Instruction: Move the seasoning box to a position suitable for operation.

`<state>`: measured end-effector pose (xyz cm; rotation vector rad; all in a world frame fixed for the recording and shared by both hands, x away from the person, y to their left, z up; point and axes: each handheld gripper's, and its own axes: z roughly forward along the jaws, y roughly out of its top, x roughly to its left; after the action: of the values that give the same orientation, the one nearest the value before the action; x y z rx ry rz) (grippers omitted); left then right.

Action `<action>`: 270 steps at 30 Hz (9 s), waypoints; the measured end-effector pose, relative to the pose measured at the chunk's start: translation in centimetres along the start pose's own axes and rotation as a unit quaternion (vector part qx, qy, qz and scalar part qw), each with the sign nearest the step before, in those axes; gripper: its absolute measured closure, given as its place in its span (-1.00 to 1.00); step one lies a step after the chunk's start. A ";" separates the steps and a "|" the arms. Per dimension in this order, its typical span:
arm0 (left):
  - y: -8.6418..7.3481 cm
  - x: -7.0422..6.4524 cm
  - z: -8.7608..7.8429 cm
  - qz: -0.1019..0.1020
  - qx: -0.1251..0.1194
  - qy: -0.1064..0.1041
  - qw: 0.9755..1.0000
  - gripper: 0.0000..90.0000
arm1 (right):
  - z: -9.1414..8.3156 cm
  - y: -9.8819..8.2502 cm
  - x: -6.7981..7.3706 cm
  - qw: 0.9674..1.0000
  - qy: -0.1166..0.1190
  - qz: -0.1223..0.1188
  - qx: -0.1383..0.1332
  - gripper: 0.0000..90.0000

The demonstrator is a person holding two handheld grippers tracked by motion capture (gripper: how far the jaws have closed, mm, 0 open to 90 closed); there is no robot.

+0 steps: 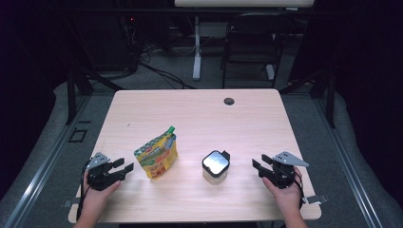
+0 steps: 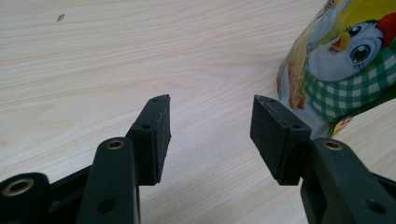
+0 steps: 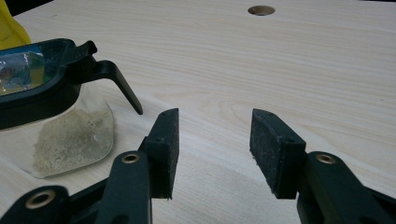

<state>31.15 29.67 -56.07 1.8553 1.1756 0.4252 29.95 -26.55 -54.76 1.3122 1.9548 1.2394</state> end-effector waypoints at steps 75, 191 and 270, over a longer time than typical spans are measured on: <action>-0.2 -4.0 -3.4 0.061 0.011 -0.021 0.998 0.31 | 7.1 2.6 5.5 0.986 0.068 -0.128 0.083 0.89; 1.7 -15.0 2.1 0.137 0.019 -0.154 0.978 0.87 | 0.6 4.4 12.3 0.988 0.106 -0.100 0.054 0.75; 1.8 -17.8 2.8 0.168 0.033 -0.211 0.962 1.00 | 1.2 3.5 12.4 0.987 0.133 -0.054 0.068 0.72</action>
<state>25.23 12.80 -53.39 2.0807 0.5961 0.1594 27.23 -14.41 -51.08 1.1323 2.3002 1.3033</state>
